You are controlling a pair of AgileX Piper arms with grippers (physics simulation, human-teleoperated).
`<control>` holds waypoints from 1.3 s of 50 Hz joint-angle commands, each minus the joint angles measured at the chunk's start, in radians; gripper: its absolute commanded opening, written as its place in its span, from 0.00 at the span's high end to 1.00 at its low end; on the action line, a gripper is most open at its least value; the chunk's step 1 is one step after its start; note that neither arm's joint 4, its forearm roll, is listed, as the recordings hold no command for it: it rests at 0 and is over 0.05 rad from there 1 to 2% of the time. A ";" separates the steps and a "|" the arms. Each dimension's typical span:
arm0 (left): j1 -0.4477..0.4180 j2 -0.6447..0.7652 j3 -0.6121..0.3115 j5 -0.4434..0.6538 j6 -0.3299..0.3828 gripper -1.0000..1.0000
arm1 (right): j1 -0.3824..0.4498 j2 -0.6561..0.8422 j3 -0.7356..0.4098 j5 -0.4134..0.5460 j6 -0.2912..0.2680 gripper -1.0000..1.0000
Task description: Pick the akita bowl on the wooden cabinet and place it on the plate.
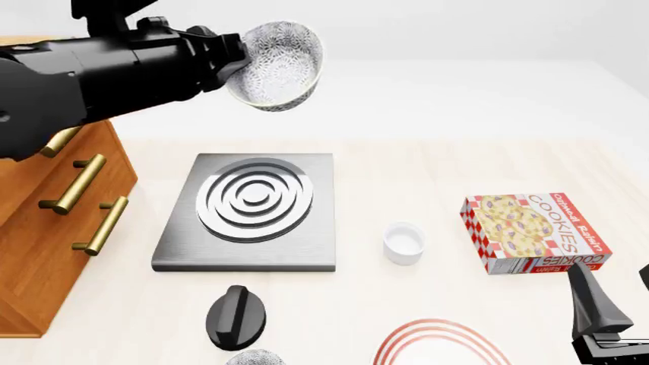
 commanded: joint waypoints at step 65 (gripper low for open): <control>-0.261 0.128 0.104 -0.089 -0.038 1.00 | 0.000 0.000 0.000 0.000 0.000 0.00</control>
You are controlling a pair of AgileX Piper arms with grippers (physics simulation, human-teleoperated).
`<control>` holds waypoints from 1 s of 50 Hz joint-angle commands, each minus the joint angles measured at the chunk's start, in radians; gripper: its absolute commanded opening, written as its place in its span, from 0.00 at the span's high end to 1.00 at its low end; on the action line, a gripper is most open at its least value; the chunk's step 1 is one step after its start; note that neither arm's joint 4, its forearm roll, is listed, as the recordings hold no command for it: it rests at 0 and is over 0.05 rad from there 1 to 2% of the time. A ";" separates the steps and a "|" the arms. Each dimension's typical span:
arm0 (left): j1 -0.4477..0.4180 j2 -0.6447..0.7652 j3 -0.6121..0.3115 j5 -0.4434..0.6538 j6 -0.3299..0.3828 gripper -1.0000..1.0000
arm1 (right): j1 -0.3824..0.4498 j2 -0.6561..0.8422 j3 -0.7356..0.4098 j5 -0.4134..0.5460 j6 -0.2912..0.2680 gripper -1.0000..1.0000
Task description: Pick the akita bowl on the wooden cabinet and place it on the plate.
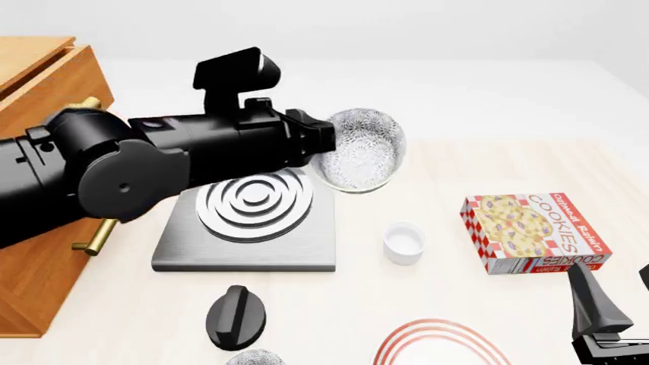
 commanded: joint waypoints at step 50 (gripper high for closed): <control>-0.142 0.102 0.066 -0.071 -0.169 1.00 | 0.000 0.000 0.000 0.000 0.000 0.00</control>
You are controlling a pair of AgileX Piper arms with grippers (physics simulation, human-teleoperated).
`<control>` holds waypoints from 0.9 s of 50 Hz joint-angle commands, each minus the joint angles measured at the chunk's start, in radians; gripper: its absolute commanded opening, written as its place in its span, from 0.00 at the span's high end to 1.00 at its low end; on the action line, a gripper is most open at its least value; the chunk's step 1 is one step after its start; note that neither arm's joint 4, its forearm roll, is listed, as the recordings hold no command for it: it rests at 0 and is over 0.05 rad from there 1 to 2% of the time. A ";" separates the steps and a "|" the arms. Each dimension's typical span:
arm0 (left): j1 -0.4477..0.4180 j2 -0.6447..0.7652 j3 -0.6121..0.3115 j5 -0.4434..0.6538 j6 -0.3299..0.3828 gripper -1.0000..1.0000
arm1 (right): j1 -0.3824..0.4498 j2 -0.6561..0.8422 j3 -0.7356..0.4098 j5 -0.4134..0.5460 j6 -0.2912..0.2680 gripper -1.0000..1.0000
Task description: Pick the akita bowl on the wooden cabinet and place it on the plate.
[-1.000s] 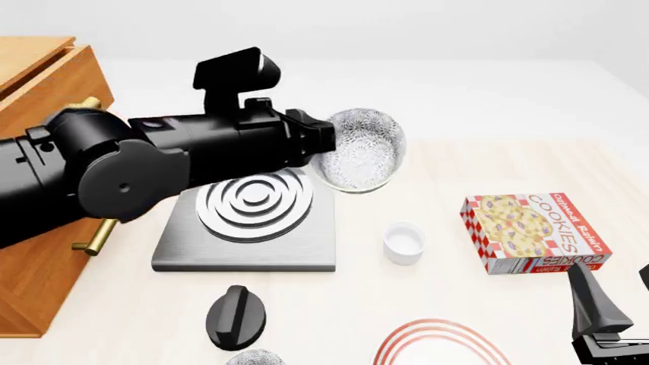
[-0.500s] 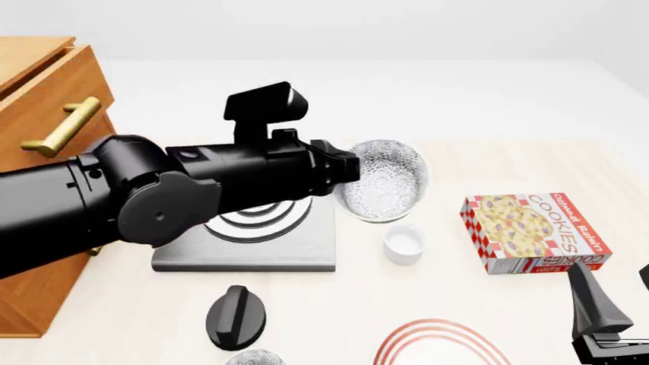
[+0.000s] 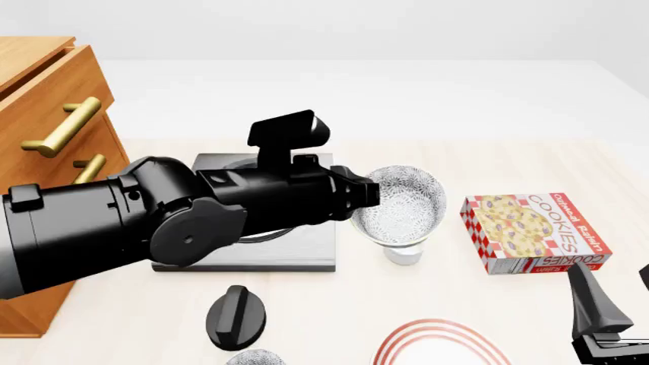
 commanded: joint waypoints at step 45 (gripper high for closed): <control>-0.069 0.034 0.084 -0.055 -0.084 1.00 | 0.000 0.000 0.000 0.000 0.000 0.00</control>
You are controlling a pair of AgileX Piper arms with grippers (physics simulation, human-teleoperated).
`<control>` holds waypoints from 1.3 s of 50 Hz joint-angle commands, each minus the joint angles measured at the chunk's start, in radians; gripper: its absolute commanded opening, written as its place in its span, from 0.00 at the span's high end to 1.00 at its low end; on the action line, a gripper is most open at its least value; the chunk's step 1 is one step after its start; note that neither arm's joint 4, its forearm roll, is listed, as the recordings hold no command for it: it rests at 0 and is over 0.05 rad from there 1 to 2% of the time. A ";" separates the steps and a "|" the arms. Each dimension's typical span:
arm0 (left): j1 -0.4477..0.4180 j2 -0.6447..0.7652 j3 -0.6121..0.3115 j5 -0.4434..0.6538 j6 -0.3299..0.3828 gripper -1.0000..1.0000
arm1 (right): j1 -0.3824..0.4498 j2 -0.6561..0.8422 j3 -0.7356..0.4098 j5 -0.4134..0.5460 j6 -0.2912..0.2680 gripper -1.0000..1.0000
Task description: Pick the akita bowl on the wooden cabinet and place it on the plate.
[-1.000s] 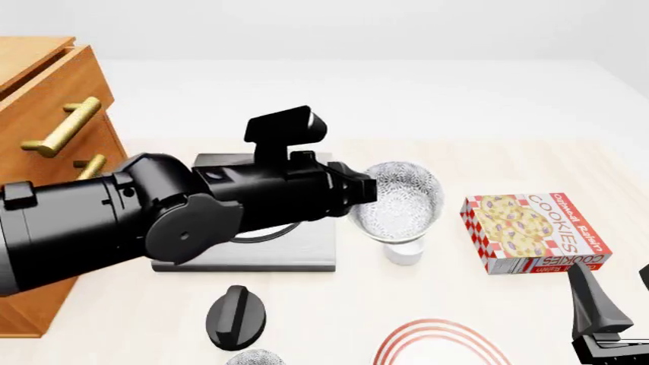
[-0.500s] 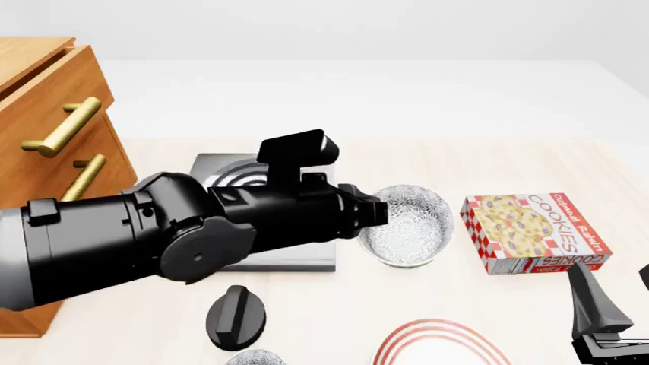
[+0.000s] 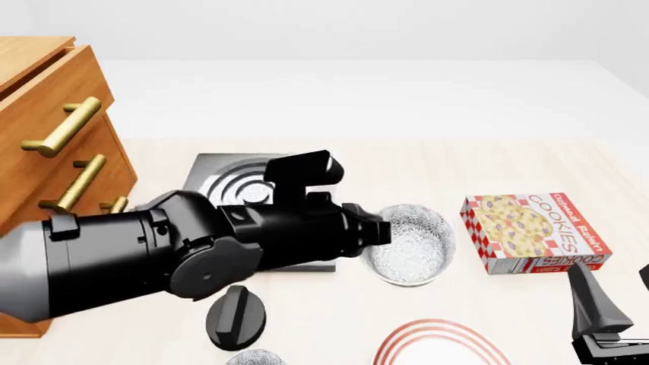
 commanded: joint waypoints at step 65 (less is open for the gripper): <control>-0.047 0.012 0.119 -0.096 -0.066 1.00 | 0.000 0.000 0.000 0.000 0.000 0.00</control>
